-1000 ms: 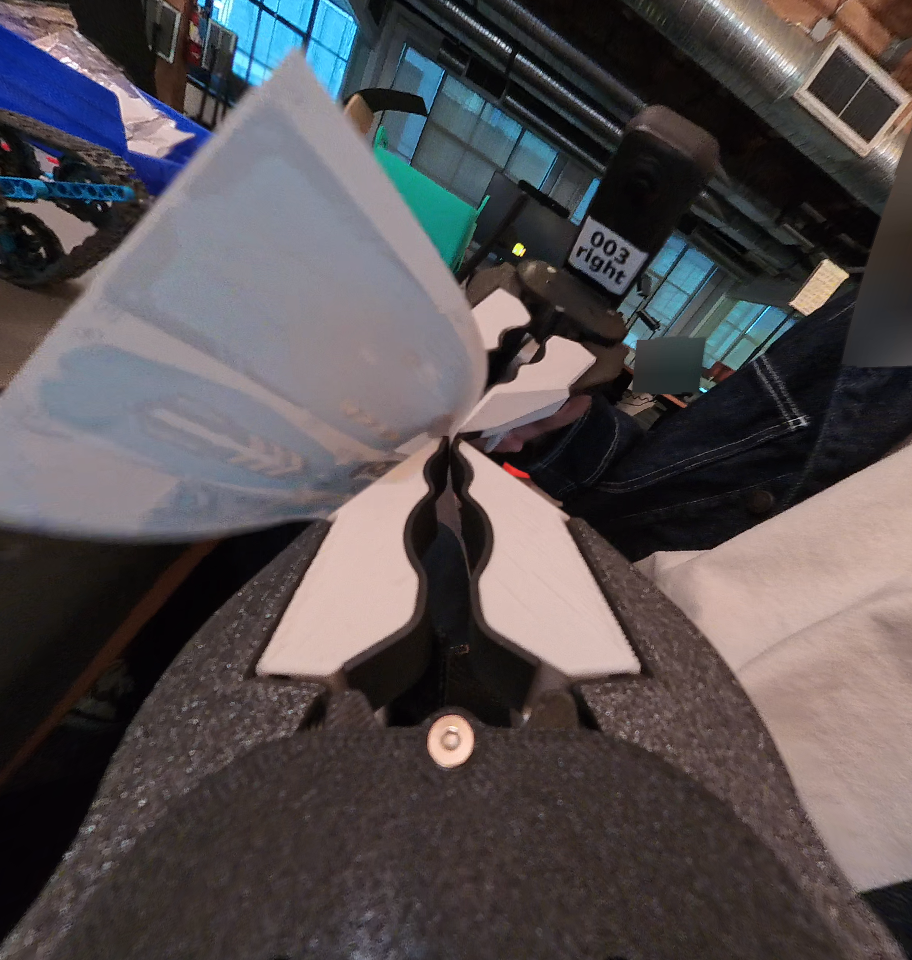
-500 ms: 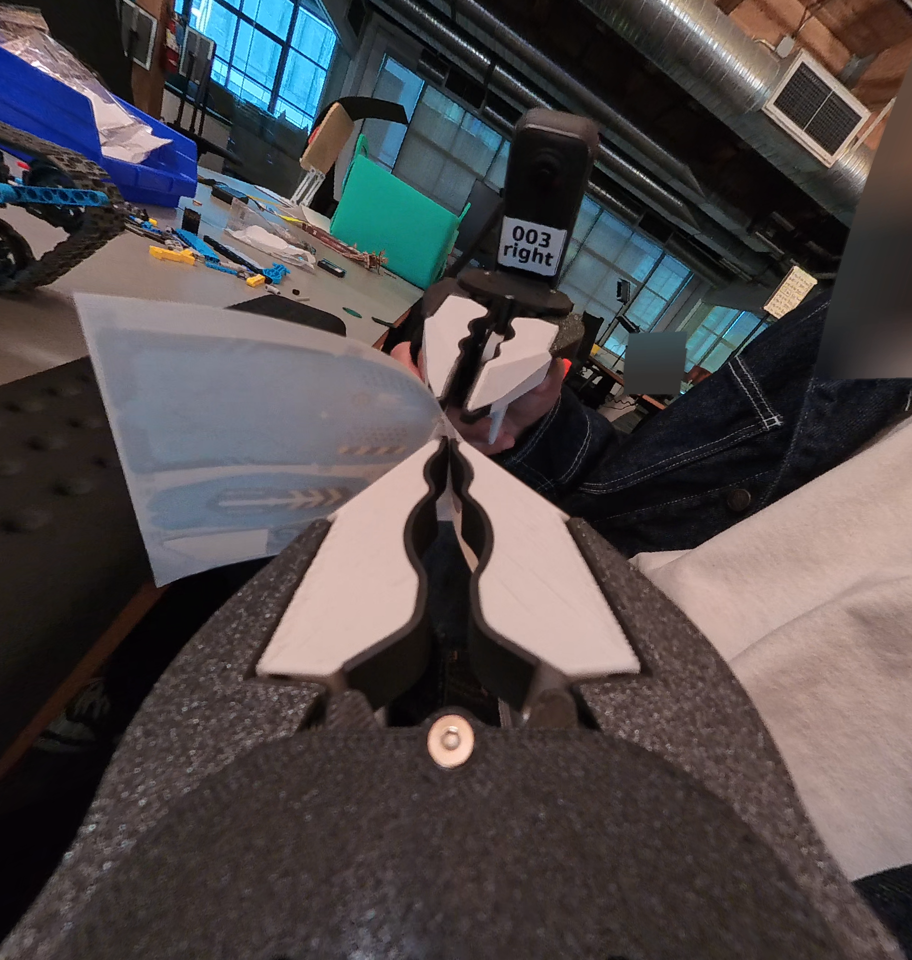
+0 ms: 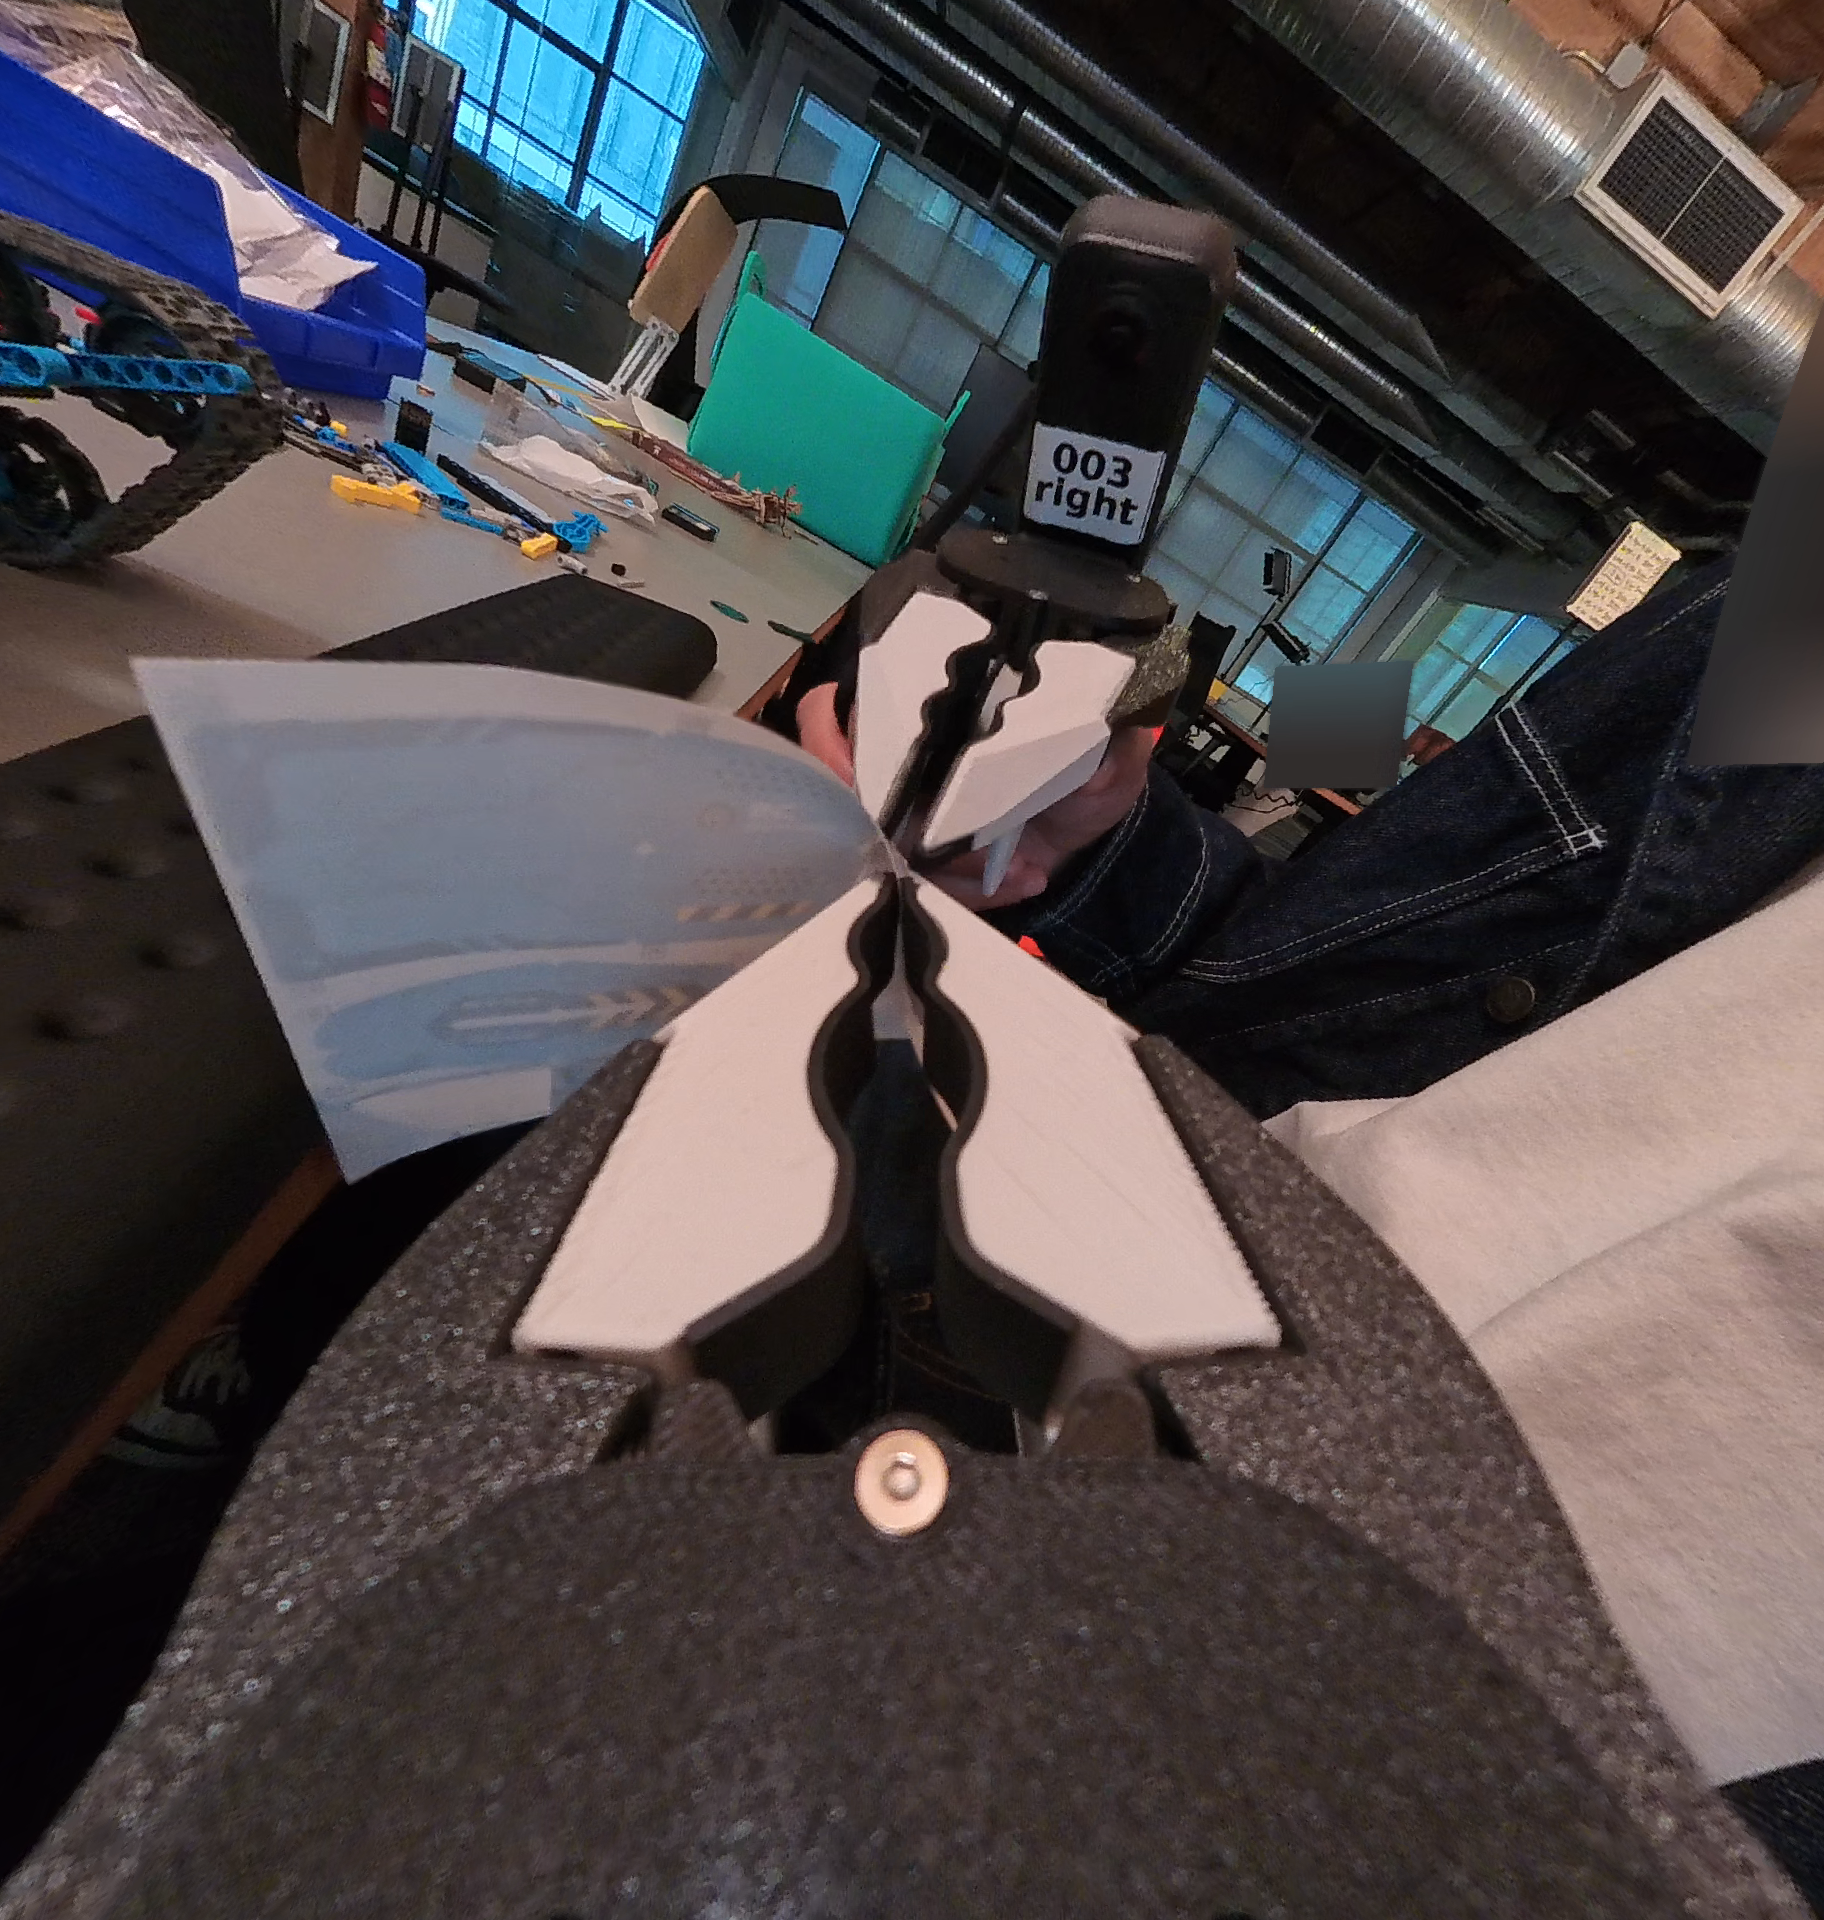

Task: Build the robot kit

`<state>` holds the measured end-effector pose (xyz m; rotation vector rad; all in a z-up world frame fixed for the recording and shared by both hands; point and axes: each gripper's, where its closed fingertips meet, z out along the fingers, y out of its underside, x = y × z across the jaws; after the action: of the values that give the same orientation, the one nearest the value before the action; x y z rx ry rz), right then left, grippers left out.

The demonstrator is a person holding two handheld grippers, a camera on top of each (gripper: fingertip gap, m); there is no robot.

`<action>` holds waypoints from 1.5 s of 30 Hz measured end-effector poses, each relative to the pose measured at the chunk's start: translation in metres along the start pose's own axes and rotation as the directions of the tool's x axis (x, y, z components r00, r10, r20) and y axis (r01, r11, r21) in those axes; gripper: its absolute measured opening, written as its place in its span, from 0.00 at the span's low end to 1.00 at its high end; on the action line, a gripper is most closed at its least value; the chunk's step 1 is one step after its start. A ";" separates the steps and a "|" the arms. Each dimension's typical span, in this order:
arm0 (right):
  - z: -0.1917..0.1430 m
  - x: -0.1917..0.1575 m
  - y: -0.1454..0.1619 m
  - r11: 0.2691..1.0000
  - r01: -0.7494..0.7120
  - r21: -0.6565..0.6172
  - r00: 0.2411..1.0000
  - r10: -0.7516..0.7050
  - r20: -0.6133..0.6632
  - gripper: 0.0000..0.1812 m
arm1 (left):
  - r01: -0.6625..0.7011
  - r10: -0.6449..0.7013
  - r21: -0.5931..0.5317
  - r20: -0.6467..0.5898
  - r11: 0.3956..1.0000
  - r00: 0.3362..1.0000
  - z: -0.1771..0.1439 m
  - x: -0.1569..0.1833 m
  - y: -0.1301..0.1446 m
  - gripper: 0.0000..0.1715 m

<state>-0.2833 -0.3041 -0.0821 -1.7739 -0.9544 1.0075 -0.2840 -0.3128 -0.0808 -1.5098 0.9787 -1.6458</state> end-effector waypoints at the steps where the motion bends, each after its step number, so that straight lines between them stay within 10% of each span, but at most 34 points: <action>1: 0.001 0.000 0.000 1.000 0.005 -0.001 1.000 -0.005 -0.005 0.02 | -0.001 0.001 -0.001 -0.002 1.000 1.000 0.000 0.000 0.000 0.00; 25: 0.001 0.006 0.003 1.000 0.008 -0.015 1.000 -0.008 -0.027 0.00 | -0.010 0.012 -0.048 0.040 0.999 0.999 0.001 -0.006 0.008 0.00; 29: 0.002 0.009 0.006 0.987 0.143 -0.067 0.984 -0.149 -0.100 0.00 | 0.103 -0.102 -0.075 0.026 0.992 0.994 0.003 -0.008 0.012 0.18; 35: 0.007 0.005 0.017 0.934 0.303 -0.190 0.932 -0.332 -0.143 0.00 | 0.296 -0.296 -0.019 0.020 0.955 0.955 0.000 -0.023 0.012 0.11; 45: -0.055 0.078 0.111 0.935 -0.057 -0.349 0.933 -0.074 -0.352 0.09 | 0.229 -0.154 -0.180 0.353 0.957 0.923 -0.037 -0.071 0.052 0.11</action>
<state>-0.1820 -0.2891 -0.1868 -2.1576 -0.9459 0.4893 -0.3145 -0.2728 -0.1620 -2.0142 0.8631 -1.3754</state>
